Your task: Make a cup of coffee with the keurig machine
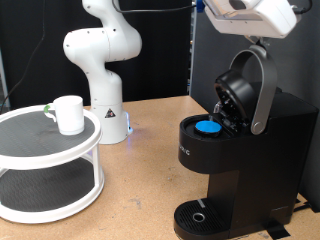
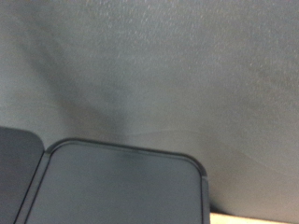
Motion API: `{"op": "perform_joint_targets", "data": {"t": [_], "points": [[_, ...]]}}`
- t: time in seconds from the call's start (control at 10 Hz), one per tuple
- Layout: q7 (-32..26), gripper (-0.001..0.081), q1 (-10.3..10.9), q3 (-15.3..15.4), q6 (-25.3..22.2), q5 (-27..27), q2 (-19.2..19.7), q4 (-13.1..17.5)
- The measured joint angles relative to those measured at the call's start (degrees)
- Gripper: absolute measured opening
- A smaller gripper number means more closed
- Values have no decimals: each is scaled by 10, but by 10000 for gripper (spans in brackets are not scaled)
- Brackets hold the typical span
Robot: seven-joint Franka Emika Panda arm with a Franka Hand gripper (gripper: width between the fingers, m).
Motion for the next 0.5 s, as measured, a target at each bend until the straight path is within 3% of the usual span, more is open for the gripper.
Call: {"op": "perform_joint_targets", "data": {"t": [0.5], "points": [[24, 6, -13, -3, -17, -54, -1, 12]]}}
